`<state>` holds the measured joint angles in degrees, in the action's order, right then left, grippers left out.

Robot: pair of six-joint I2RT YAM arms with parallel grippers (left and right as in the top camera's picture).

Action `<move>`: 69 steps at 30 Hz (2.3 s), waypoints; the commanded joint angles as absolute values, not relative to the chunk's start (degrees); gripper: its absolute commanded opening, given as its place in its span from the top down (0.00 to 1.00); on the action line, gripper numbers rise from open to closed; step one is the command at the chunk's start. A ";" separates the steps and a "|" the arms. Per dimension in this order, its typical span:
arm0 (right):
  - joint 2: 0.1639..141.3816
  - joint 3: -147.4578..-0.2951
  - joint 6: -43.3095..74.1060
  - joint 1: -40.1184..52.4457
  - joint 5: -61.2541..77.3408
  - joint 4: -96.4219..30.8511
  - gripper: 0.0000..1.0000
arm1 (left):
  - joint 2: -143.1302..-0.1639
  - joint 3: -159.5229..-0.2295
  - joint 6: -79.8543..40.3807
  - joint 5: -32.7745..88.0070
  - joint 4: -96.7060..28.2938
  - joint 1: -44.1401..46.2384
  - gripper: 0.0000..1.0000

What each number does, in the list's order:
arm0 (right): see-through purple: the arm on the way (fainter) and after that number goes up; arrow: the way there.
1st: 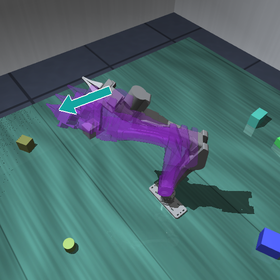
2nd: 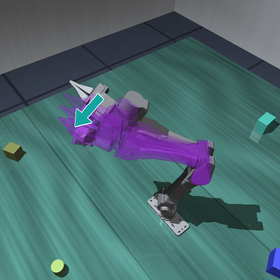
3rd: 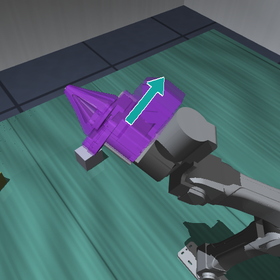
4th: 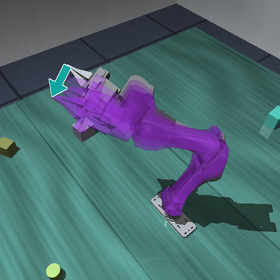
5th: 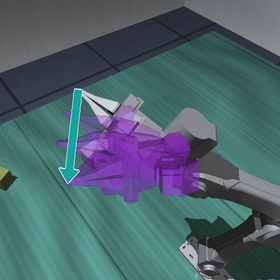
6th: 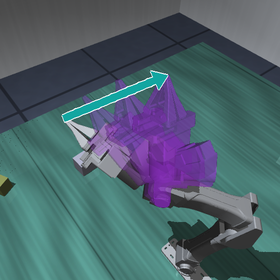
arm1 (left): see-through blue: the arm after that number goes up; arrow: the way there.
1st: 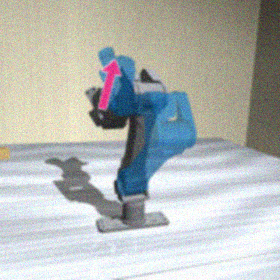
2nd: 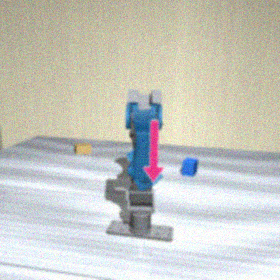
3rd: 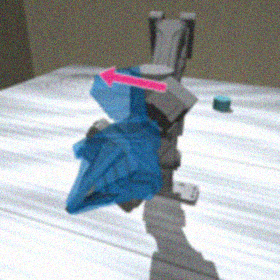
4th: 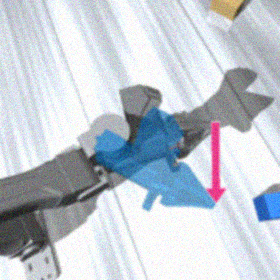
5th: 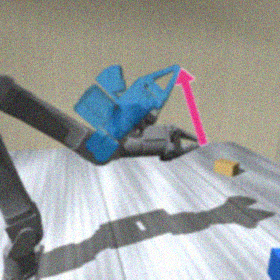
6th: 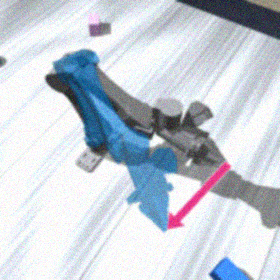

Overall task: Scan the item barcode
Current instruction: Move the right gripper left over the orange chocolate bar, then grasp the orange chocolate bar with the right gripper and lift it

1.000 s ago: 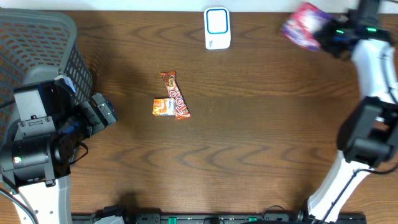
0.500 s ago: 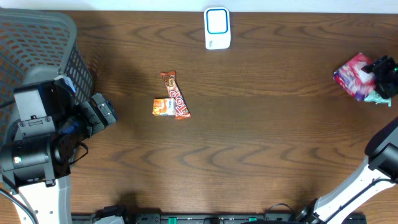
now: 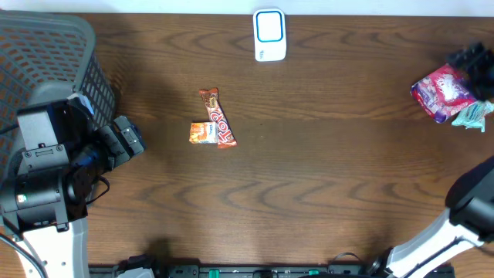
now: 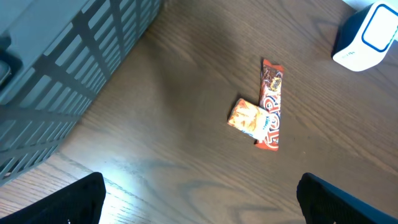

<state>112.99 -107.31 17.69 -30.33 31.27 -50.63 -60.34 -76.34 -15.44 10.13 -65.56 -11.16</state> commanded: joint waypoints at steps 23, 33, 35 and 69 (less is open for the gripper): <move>108.71 -109.38 9.54 27.44 15.49 -58.72 0.01 | -60.34 -76.88 -15.70 9.78 -65.56 -11.33 0.02; 112.18 -108.47 11.16 34.61 10.63 -58.43 0.01 | -60.34 -76.88 -15.73 9.78 -65.56 -11.33 0.02; 113.82 -108.47 12.60 35.14 10.66 -57.89 0.01 | -60.34 -76.88 -15.70 9.78 -65.56 -11.33 0.02; 132.84 -108.31 27.18 34.06 19.90 -38.85 0.16 | -60.34 -76.88 -15.70 9.78 -65.56 -11.33 0.02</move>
<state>131.17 -108.25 23.73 34.63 18.09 -40.47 -60.34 -76.34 -15.44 10.13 -65.56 -11.16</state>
